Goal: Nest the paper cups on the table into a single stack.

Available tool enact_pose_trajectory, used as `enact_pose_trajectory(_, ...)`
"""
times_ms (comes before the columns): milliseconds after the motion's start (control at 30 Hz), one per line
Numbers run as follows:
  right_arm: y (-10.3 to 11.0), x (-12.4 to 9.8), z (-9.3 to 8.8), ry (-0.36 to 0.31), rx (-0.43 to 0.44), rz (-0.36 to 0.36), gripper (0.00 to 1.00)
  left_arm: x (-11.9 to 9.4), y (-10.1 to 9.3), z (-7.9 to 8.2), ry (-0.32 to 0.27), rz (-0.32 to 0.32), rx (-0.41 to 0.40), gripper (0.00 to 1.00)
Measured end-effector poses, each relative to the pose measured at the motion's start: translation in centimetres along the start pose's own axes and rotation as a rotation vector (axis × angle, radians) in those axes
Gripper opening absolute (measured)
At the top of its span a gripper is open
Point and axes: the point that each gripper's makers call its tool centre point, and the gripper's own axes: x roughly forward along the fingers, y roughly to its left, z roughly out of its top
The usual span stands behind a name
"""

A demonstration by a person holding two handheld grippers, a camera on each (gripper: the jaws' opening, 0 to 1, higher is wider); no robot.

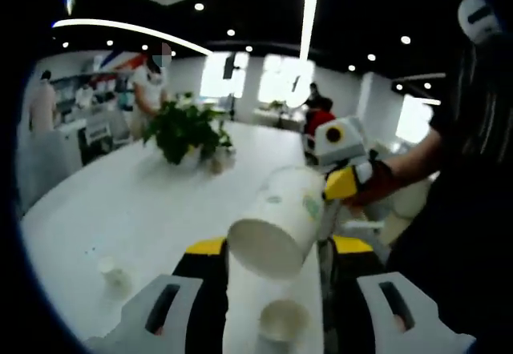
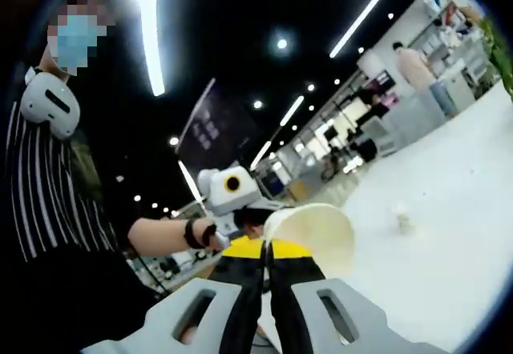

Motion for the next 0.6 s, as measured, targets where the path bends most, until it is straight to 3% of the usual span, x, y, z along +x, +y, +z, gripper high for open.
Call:
enact_pose_trajectory(233,-0.7,0.0,0.1,0.055,0.006,-0.02,0.0,-0.7,0.2,-0.5,-0.047,0.044,0.005,0.52)
enact_pose_trajectory(367,-1.1,0.3,0.0,0.085,0.008,-0.04,0.0,-1.1,0.4,-0.8,-0.09,0.078,-0.035,0.54)
enact_pose_trajectory(600,-1.1,1.4,-1.5,0.197,-0.016,-0.031,0.0,-1.4,1.1,-1.6,-0.119,0.155,-0.036,0.67)
